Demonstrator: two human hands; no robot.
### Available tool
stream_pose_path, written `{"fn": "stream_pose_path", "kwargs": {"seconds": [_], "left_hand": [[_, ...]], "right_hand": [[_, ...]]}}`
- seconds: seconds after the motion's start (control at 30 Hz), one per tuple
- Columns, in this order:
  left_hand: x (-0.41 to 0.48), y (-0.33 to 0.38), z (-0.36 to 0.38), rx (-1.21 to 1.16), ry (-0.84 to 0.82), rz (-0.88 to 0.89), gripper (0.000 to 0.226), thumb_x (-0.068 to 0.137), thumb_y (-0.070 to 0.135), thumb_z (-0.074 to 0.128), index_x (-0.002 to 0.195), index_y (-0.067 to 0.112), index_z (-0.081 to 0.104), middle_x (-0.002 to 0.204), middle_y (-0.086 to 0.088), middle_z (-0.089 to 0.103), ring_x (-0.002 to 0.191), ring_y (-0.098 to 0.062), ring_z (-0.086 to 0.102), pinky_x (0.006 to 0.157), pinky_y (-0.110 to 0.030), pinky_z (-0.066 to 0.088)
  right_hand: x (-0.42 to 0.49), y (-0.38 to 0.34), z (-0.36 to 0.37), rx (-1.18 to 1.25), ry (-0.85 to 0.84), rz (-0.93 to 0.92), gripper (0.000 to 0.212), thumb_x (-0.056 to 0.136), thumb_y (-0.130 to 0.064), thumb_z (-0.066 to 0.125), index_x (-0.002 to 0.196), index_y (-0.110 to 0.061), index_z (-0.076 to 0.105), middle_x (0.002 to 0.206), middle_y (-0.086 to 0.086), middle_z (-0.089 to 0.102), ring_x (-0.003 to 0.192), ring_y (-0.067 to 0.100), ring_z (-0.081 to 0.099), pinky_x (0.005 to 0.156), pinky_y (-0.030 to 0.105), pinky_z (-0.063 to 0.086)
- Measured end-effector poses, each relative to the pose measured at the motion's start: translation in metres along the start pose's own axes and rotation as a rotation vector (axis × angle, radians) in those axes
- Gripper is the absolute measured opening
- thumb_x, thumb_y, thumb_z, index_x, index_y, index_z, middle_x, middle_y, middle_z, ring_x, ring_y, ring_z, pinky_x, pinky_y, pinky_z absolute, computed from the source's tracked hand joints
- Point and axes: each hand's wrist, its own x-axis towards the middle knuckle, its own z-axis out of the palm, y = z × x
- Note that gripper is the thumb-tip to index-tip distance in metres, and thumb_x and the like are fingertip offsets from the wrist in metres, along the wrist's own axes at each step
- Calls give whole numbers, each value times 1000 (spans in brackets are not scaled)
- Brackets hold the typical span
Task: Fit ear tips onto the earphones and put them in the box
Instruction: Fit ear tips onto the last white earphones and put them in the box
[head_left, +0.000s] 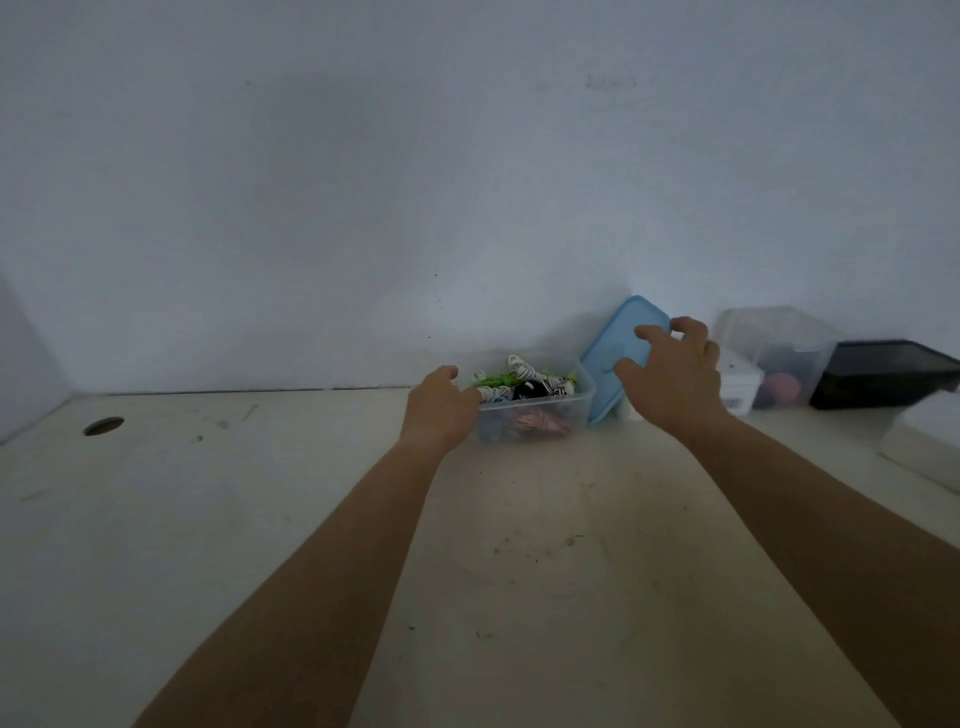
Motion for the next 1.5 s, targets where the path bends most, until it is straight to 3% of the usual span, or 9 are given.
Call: {"fn": "stream_pose_path", "kwargs": {"seconds": [0.1,0.23,0.33,0.5,0.7,0.87,1.03,1.37,1.5], "left_hand": [[-4,-2,-3,-52,-1,-7,56,93,27,59,145,13,44,144,-12,51,122,-32,54,100,-48,49],[-10,-5,-6,-87,-8,-18,56,93,29,59,145,16,45,141,-13,53,118,-32,57,98,-50,51],[-13,-8,-6,-98,-19,-14,56,94,31,57,147,20,43,141,-12,53,116,-32,58,97,-50,52],[-10,-13,-3,-68,-27,14,58,95,36,56,149,22,40,139,-10,55,113,-32,61,95,-51,53],[-11,-17,-6,-47,-90,45,58,101,44,46,153,22,33,144,-9,50,118,-30,58,100,-47,50],[-17,-16,-8,-65,-107,41,58,100,40,48,154,23,31,144,-8,50,118,-30,58,100,-47,50],[-33,-14,-10,-34,-77,37,55,100,36,49,151,22,36,129,-8,60,110,-30,62,94,-48,53],[-71,-24,-30,-267,-89,-29,45,97,18,43,137,33,55,107,-8,66,80,-26,60,71,-38,54],[-81,-22,-30,-352,-96,-84,37,104,41,35,138,32,46,118,-8,59,89,-24,59,75,-40,56]], "right_hand": [[3,-8,-3,212,3,70,52,91,-23,61,139,-12,47,145,12,24,125,35,42,106,45,40],[11,-16,-4,313,54,85,44,86,-12,66,126,-9,47,134,12,39,89,19,52,76,27,41],[21,-22,1,394,101,120,49,83,-11,70,123,-5,41,118,16,54,97,26,56,56,22,36],[30,-25,11,212,-25,89,11,86,-12,61,89,-3,57,79,8,55,79,26,54,54,27,37],[15,-20,22,65,-51,-167,36,98,-26,53,66,-10,54,59,3,52,60,27,53,52,29,35],[-12,-23,22,-6,-2,-465,26,92,-36,67,112,-21,76,105,2,75,89,24,64,77,35,50],[-40,-29,26,-177,19,-677,26,83,-35,75,107,-23,77,108,2,74,89,29,62,79,41,48],[-78,-44,25,-23,-169,-568,39,80,-44,76,113,-23,73,114,-3,61,101,19,60,86,34,49],[-85,-49,27,-54,-176,-526,41,84,-50,70,116,-24,72,118,-6,60,105,15,58,90,32,46]]}}
